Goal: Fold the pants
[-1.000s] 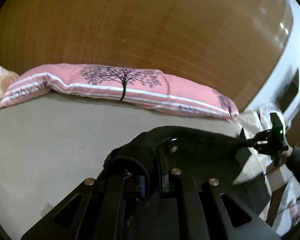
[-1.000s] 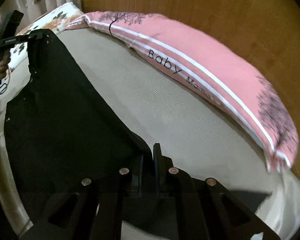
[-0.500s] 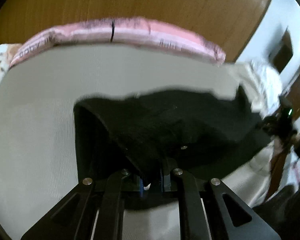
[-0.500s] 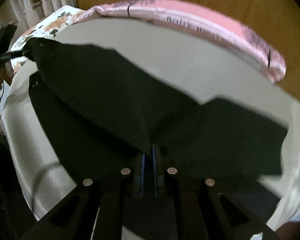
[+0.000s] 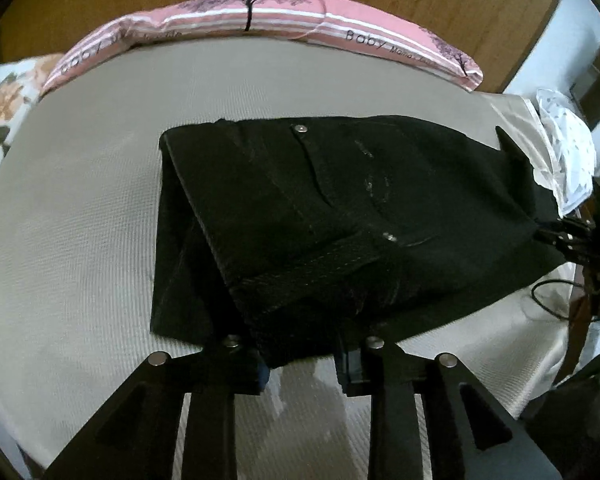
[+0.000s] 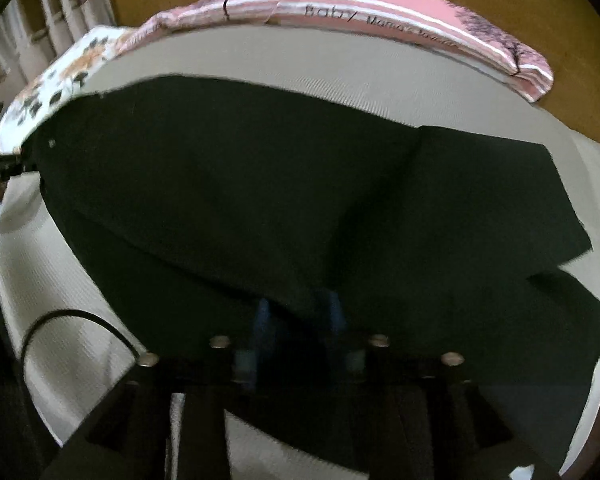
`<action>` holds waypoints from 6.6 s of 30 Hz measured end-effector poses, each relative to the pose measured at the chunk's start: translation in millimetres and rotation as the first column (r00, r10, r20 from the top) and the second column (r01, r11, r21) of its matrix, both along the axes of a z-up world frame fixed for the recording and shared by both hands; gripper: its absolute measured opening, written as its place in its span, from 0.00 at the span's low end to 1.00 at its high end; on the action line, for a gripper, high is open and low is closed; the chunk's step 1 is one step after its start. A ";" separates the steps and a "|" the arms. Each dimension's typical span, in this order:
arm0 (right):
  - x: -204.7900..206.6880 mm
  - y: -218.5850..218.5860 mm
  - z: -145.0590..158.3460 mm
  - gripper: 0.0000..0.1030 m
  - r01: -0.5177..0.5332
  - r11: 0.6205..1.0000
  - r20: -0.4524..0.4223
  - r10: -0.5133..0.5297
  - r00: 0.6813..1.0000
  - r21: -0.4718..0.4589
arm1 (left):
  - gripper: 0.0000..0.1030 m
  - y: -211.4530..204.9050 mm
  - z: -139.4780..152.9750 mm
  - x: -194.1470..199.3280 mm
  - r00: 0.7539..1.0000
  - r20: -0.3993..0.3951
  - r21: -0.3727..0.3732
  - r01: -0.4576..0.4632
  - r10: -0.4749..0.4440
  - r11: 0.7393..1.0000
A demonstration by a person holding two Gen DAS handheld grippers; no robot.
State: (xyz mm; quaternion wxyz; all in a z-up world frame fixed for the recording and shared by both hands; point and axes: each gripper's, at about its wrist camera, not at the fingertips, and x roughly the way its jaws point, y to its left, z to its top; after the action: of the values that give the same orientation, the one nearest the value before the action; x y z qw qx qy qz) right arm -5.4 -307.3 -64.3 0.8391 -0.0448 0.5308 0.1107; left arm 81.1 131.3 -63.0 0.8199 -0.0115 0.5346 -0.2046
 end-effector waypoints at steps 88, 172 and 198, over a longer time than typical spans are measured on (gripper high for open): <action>-75.1 -162.5 -33.7 0.20 0.758 0.375 -0.328 -0.734 0.594 0.533 | 0.38 49.6 17.0 25.3 0.945 -0.011 0.155 -0.321 0.327 0.934; -159.4 -280.8 3.6 0.05 0.891 0.243 -0.145 -0.937 0.318 0.384 | 0.48 -315.7 -8.8 -25.5 0.804 0.059 0.086 0.587 -0.592 0.805; 73.6 -84.4 58.7 0.27 0.384 0.777 -0.122 -0.376 0.919 0.499 | 0.61 -80.2 15.2 59.3 0.974 0.217 0.089 -0.092 0.071 0.992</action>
State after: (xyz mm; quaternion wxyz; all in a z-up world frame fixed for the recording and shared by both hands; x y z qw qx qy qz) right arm 68.2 -391.7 -5.6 0.8210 0.2891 0.4863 0.0768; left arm 140.4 51.1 -47.8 0.8798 0.0289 0.4521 -0.1442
